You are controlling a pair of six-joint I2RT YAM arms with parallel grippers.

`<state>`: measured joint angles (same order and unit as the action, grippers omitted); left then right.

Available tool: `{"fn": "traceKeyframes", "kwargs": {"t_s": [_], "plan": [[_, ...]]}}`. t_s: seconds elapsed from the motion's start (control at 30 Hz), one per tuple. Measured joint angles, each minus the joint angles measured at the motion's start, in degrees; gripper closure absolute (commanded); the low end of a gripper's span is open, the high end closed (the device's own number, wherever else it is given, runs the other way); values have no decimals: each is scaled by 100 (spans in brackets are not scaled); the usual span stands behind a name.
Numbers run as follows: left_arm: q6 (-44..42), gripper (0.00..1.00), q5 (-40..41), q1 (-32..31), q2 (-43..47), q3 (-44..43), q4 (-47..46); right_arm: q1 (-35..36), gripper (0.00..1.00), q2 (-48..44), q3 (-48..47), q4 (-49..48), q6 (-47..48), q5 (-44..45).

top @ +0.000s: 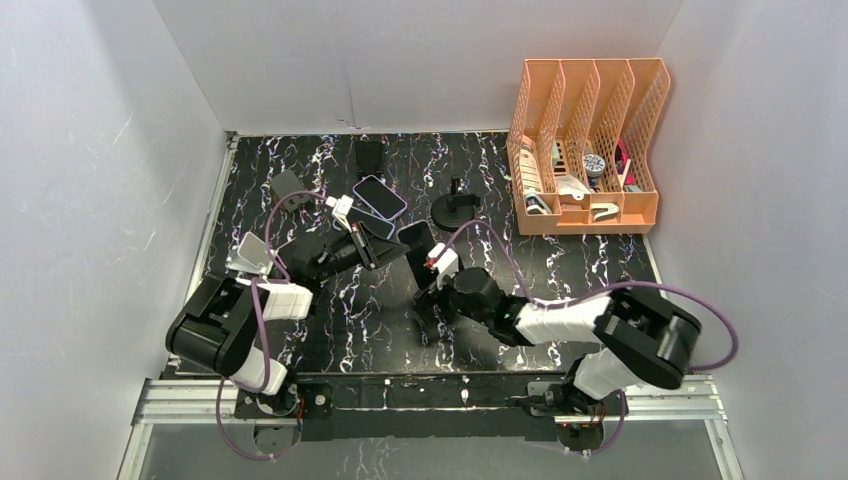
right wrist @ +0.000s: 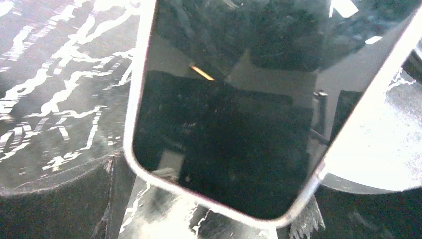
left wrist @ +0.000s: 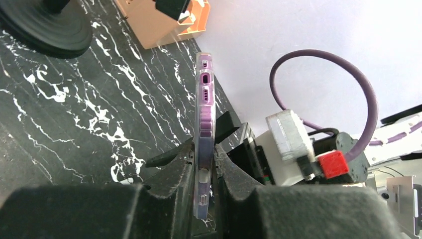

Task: Place the phone on the phone stand
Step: Pick up the phone at the center of the board.

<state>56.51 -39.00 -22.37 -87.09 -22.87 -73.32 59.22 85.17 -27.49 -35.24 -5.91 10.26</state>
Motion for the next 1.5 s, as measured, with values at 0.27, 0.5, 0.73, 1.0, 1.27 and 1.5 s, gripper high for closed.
{"fn": "traceKeyframes", "kwargs": {"t_s": [0.27, 0.5, 0.73, 1.0, 1.27, 1.5], "plan": [[-35, 100, -136, 181, 282, 0, 57, -946, 1, -1989, 815, 42, -629, -1563], [-35, 100, -212, 632, 835, 0, 153, -2433, 13, -3309, 1493, -463, -1742, -3558], [146, 100, -614, 688, 1027, -122, 149, -2776, 16, -1683, 1338, -1958, -2730, -5484], [396, 100, -876, 688, 1368, -146, 142, -2800, 15, -977, 1099, -3276, -3316, -5720], [562, 100, -931, 686, 1445, -146, 131, -2804, 15, -839, 1021, -3567, -3309, -5198], [592, 100, -920, 581, 1432, -146, 55, -2767, 15, -413, 656, -3740, -3329, -5090]]}}
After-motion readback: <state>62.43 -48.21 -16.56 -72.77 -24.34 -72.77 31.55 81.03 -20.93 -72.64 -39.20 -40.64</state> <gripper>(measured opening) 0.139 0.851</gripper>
